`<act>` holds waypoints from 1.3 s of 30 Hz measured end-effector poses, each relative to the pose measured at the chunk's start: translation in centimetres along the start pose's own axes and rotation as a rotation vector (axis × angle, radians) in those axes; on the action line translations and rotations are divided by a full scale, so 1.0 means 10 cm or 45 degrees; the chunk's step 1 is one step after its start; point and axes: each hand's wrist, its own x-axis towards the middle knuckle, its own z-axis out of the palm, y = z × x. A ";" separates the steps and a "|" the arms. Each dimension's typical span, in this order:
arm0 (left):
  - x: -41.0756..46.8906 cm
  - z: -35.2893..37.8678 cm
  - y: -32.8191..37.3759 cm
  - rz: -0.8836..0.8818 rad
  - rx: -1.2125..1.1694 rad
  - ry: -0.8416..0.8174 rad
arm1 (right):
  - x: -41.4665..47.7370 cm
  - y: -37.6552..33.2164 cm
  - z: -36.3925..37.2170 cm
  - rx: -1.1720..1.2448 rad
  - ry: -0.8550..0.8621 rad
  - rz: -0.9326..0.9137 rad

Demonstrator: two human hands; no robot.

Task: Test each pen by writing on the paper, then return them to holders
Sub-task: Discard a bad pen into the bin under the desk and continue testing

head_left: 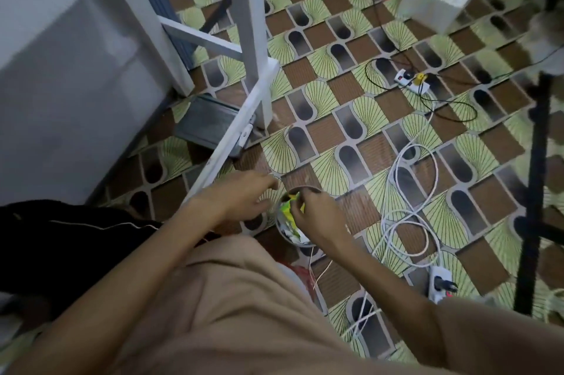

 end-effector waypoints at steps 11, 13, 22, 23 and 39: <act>-2.47 -1.31 -0.05 -0.130 0.258 0.891 | -0.14 -2.13 -1.92 0.283 0.482 -0.964; -3.02 -1.48 0.01 -0.203 0.287 1.048 | -0.23 -2.57 -2.12 0.361 0.487 -1.161; -4.84 -1.46 -0.18 -0.818 0.311 1.265 | -0.56 -4.60 -2.24 0.199 0.360 -1.881; -5.03 -1.42 -0.25 -0.883 0.281 1.259 | -0.62 -4.83 -2.22 0.178 0.339 -1.985; -6.44 -0.59 -1.56 -1.198 -0.311 1.281 | -0.72 -7.96 -0.92 -0.362 0.146 -2.600</act>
